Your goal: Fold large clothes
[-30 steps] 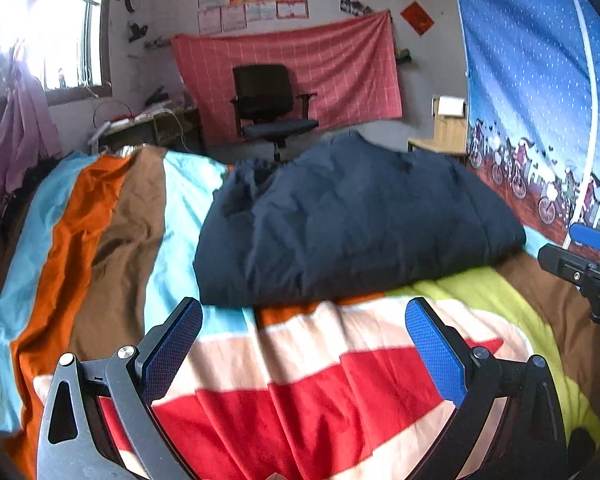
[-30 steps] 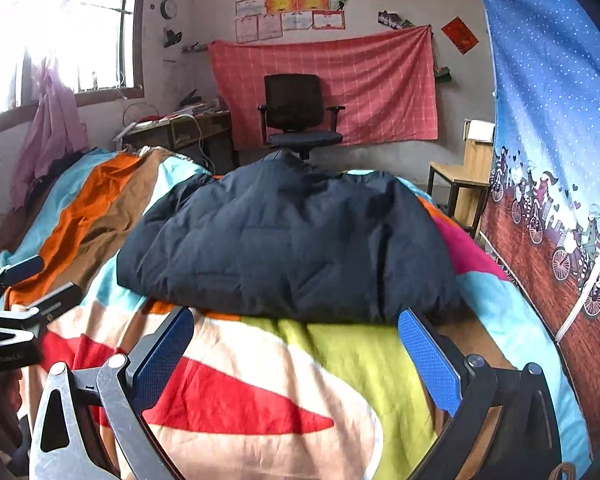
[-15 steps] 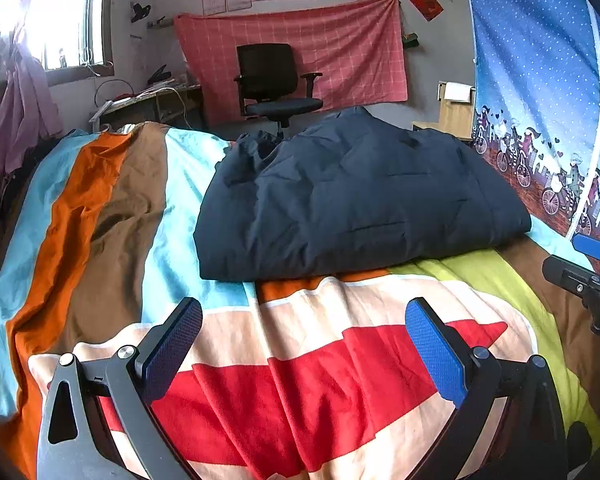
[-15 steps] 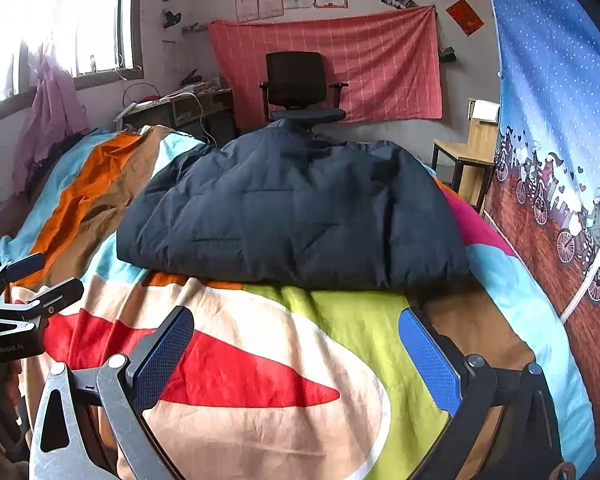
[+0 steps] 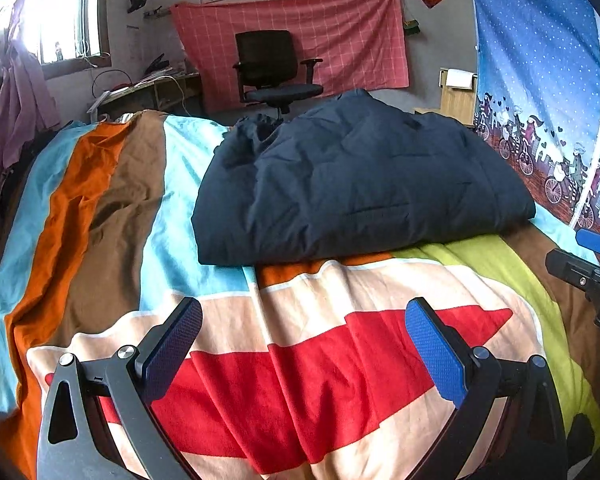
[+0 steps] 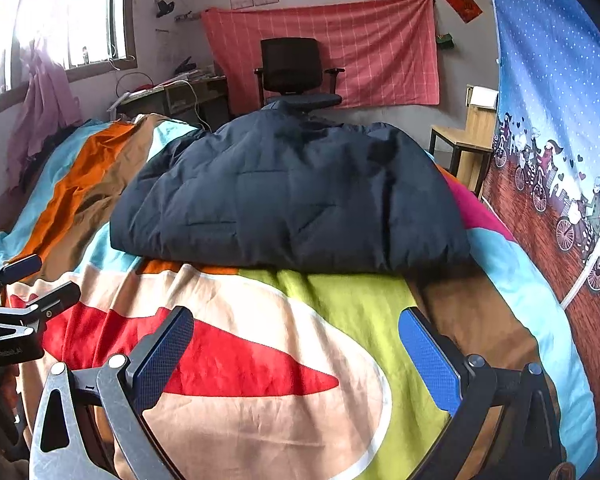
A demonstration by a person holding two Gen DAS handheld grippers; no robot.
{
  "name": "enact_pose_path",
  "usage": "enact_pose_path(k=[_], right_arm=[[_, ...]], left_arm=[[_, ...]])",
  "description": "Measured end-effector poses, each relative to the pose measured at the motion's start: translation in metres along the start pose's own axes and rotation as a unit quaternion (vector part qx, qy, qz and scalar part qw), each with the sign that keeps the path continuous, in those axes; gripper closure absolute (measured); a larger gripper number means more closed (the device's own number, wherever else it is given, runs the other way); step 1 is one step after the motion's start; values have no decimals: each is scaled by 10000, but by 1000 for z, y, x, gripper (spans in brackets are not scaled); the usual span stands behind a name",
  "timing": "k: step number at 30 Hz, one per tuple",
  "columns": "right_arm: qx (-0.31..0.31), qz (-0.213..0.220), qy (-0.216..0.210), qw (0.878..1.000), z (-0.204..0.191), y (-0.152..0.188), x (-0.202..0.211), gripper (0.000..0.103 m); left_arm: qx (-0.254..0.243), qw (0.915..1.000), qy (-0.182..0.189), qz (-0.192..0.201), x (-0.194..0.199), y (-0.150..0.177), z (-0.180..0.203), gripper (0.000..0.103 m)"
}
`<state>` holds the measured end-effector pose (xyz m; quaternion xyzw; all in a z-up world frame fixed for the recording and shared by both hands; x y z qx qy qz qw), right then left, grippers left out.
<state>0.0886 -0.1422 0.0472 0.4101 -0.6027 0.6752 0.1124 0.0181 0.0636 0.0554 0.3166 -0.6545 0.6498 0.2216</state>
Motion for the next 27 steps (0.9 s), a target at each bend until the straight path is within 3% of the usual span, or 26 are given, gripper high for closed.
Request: enact_pose_path(k=[27], right_arm=[[11, 81, -39, 10000, -1, 0, 3, 0]], left_arm=[[21, 9999, 30, 135, 6, -5, 0, 3]])
Point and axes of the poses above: each gripper's, at about its wrist camera, not at the fingertips, and x roughly against the way its jaws point, z to its right, y to its underside, the point moved 2 cm from there along -x, roughly the way its jaws point, and after that the axes turned 6 degrees about -z, right-handed, at the moved point
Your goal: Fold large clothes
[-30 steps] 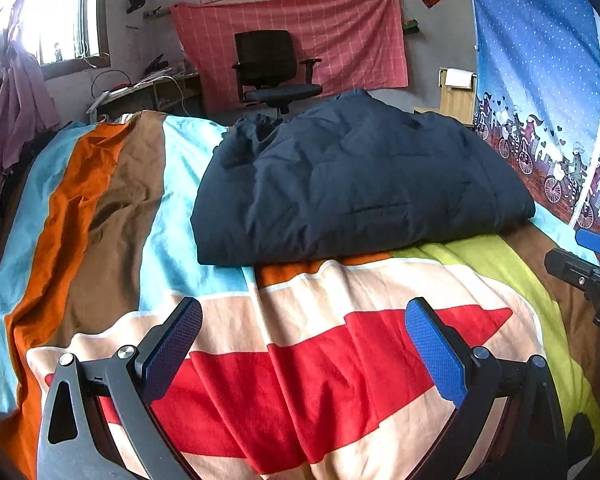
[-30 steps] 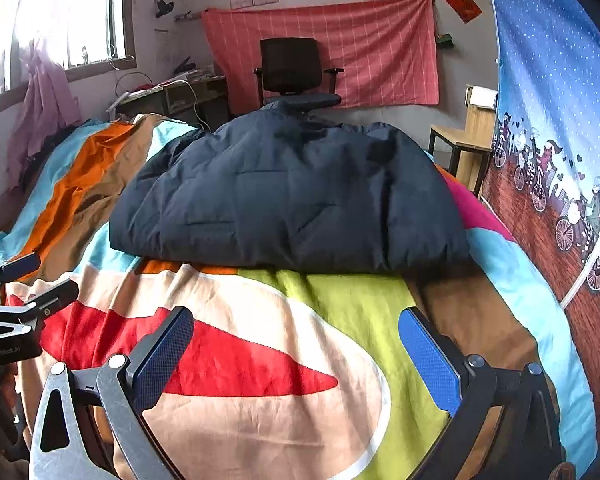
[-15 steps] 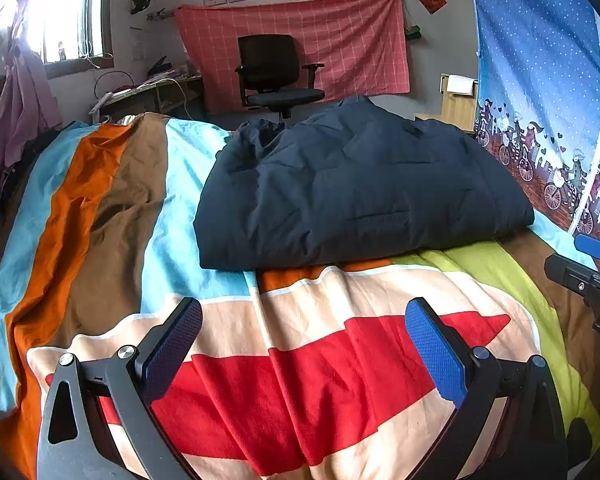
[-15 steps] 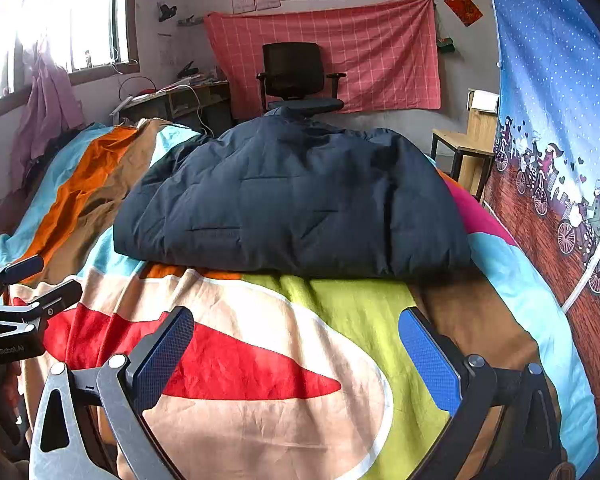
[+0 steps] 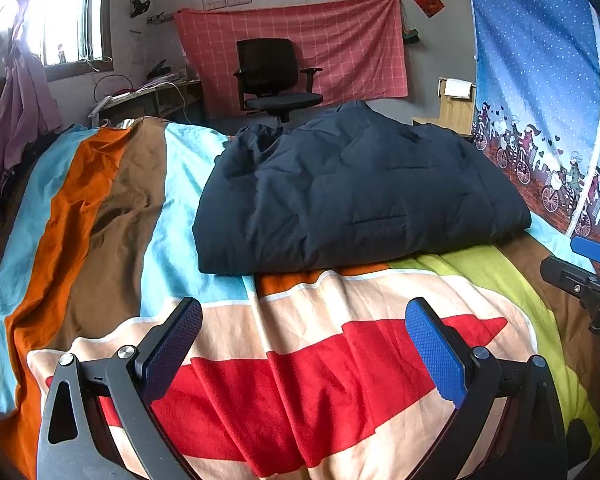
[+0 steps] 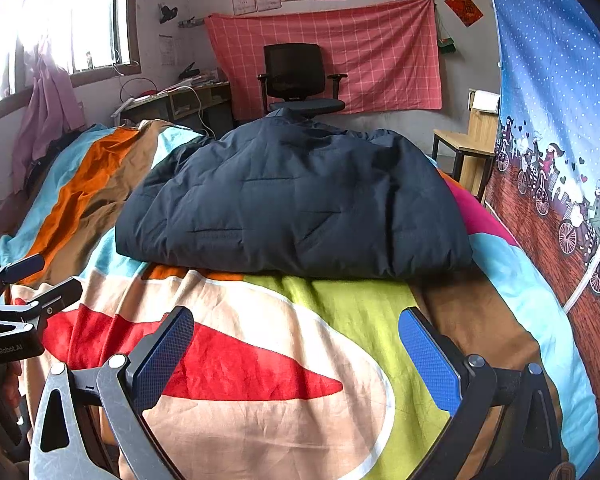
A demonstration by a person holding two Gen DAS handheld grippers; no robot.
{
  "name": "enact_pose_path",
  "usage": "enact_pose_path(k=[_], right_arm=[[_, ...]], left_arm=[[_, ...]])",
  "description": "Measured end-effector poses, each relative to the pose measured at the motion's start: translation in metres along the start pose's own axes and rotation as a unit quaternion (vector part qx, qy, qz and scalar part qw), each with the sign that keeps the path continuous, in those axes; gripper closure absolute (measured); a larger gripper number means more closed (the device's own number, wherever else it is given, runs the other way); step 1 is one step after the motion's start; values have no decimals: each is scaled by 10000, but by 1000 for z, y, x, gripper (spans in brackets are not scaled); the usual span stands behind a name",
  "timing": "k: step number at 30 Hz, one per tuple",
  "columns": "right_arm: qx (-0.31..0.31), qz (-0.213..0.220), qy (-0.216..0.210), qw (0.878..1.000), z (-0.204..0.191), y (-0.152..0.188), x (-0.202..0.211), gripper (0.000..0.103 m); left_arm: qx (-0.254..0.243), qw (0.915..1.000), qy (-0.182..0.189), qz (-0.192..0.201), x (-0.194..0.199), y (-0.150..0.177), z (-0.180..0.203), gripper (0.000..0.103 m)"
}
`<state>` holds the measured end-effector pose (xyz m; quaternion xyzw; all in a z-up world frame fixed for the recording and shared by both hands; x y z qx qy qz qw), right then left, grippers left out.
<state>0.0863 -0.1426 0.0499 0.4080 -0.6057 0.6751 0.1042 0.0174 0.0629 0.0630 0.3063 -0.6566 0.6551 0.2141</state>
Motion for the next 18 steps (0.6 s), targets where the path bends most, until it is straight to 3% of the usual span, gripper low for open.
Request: enact_pose_path(k=[18], right_arm=[[-8, -1, 1, 10000, 0, 0, 0, 0]], left_arm=[[7, 10000, 3, 3, 0, 1, 1, 3]])
Point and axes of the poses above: each gripper's, at about its wrist camera, not at the fingertips, and x roughly against the way its jaws point, z to its right, y to its underside, the point moved 2 cm from there along -x, roughly the way its jaws point, and after that the axes turned 6 degrees about -z, right-handed, at the moved point
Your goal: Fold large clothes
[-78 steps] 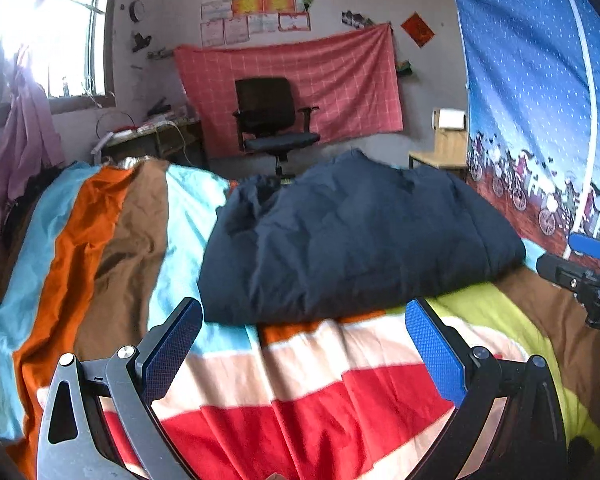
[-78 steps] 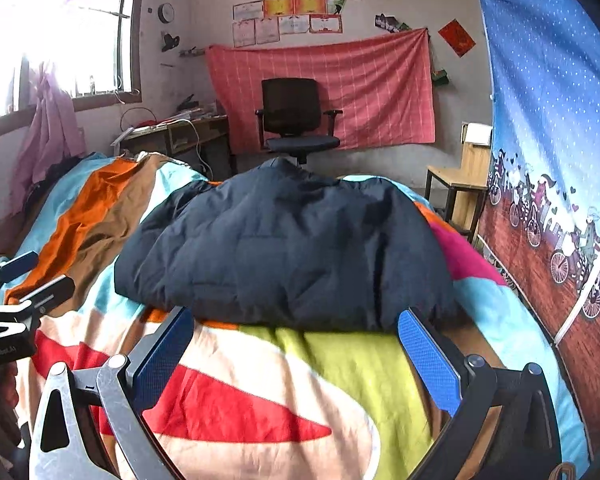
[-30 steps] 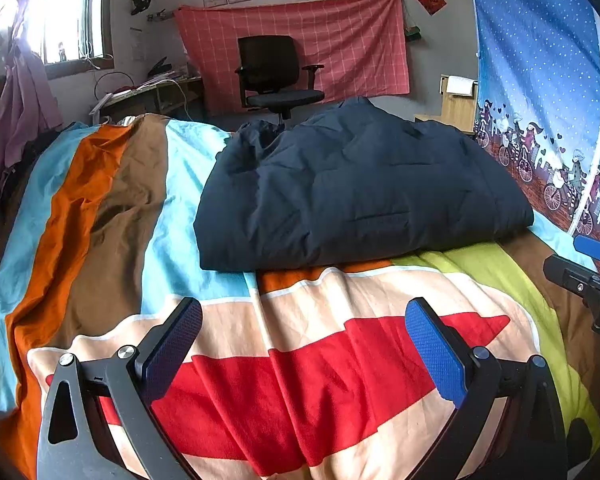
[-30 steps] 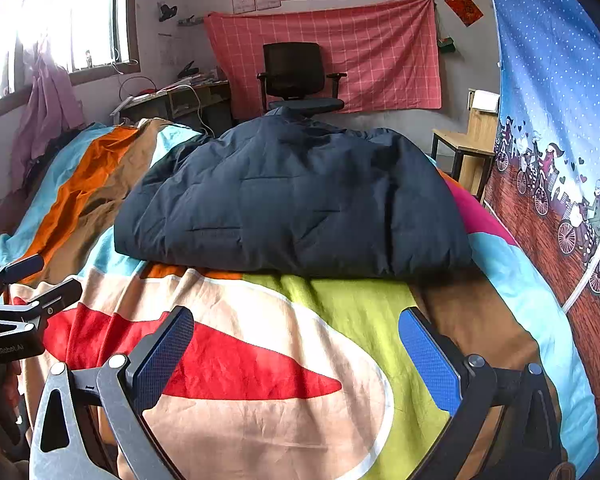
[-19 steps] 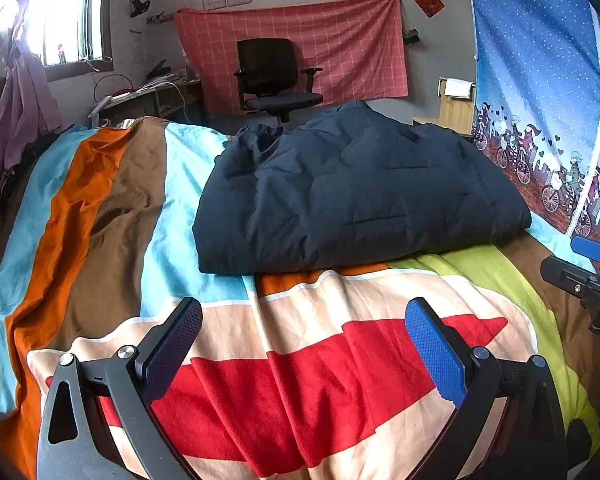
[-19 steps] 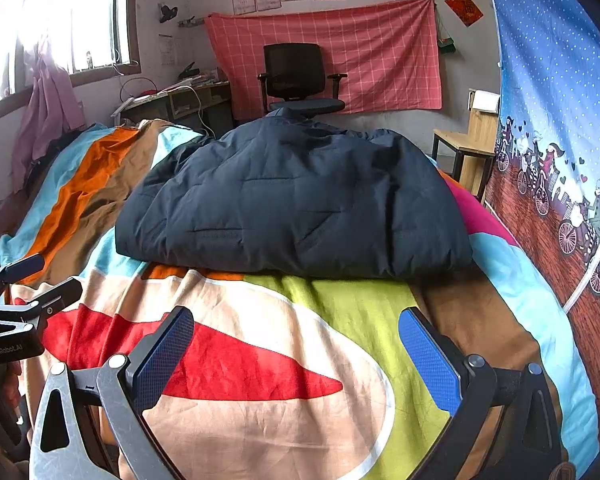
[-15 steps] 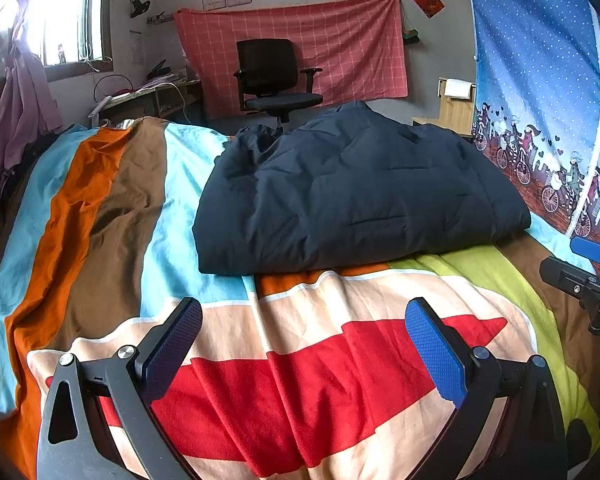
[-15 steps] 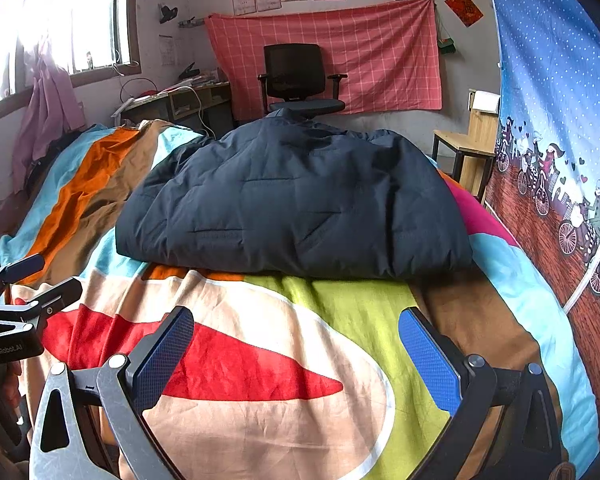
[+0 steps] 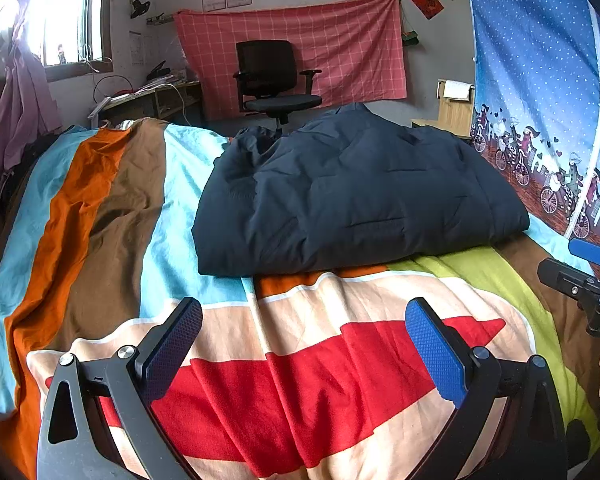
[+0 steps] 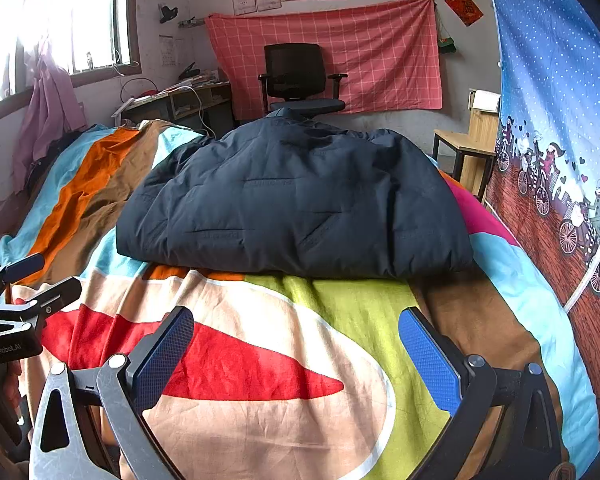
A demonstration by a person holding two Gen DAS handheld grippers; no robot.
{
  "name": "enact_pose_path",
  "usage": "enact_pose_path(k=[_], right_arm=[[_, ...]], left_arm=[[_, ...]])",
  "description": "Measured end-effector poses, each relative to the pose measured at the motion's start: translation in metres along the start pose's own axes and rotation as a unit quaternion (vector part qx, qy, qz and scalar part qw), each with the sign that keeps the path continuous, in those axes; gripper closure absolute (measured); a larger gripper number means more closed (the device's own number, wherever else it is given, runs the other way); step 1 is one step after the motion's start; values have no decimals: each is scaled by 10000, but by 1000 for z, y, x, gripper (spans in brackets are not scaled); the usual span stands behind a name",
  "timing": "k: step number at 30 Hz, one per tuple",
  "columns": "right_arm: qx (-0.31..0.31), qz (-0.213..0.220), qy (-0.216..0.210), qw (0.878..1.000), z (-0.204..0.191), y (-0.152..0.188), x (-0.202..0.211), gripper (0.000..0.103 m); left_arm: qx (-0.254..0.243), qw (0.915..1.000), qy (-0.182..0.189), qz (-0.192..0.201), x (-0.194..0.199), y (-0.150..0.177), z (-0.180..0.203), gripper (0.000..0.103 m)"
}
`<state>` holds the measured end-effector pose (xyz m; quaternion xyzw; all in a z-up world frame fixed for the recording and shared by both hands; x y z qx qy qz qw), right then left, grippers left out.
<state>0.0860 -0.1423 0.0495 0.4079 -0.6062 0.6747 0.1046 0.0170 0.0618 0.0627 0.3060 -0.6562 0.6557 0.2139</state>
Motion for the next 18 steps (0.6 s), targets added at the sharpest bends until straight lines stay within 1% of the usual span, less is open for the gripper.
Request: enact_pose_path(k=[18], right_arm=[[-2, 7, 2, 10000, 0, 0, 0, 0]], left_arm=[[19, 10000, 41, 6, 0, -2, 0, 3]])
Point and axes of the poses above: each gripper's, at about its wrist camera, not at the fingertips, and x roughly against the way its jaws point, z to its right, y to its underside, the point moved 2 cm from there along -x, roughly the way its jaws point, and after that the axes turned 6 degrees about -z, right-handed, at the moved point
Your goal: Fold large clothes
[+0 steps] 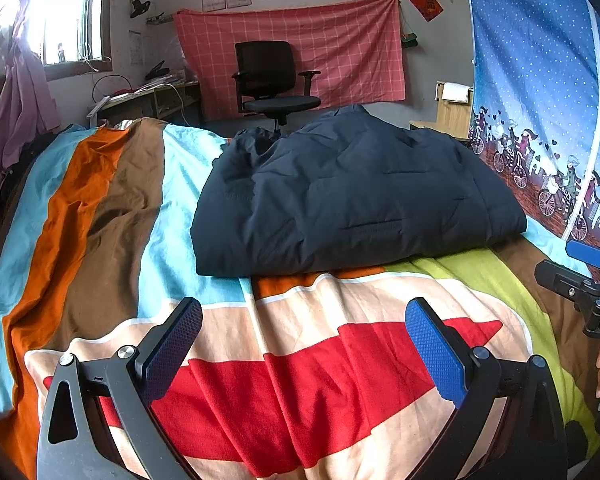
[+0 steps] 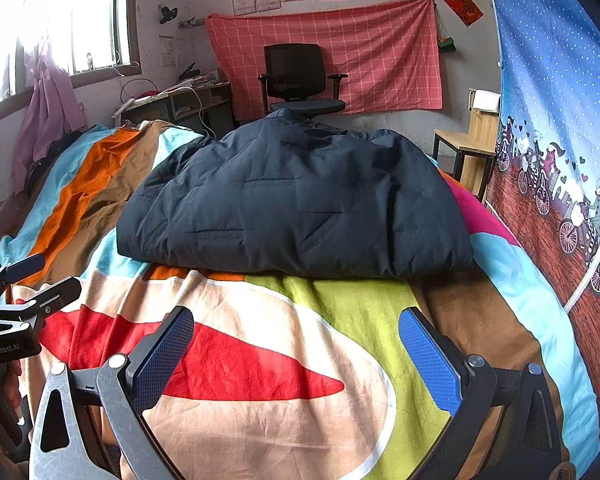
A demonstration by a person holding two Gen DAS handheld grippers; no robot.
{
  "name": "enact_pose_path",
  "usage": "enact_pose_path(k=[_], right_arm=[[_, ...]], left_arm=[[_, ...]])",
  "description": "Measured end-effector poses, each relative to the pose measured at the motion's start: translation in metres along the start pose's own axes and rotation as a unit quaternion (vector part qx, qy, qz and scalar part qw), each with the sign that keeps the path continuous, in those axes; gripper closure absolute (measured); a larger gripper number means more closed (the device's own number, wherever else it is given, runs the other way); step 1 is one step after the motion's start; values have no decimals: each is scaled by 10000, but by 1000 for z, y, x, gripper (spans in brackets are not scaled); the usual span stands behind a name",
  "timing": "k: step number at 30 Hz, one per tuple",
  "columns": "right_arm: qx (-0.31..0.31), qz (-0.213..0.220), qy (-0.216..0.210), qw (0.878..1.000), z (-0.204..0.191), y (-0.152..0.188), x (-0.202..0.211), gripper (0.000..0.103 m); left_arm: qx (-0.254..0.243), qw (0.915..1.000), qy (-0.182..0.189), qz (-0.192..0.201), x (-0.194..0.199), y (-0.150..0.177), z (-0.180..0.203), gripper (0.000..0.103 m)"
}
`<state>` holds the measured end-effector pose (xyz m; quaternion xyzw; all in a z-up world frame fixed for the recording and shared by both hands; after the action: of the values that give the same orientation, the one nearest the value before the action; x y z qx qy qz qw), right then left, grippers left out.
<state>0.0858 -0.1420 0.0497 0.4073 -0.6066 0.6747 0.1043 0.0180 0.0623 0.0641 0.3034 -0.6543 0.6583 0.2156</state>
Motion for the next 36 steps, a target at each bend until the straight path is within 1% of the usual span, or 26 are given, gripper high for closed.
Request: enact_pose_path(k=[36], right_arm=[[-11, -1, -5, 10000, 1, 0, 0, 0]], left_arm=[[8, 10000, 1, 22, 1, -2, 2, 3]])
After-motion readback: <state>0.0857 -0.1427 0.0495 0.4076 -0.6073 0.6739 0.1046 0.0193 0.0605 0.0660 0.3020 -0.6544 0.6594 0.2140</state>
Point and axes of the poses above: each gripper's, at about its wrist camera, not at the fingertips, and x roughly against the way its jaws point, z to its right, y to its underside, the point moved 2 cm from there along -x, roughly the way its jaws point, and after that the axes turned 6 degrees about -z, right-handed, at the moved point
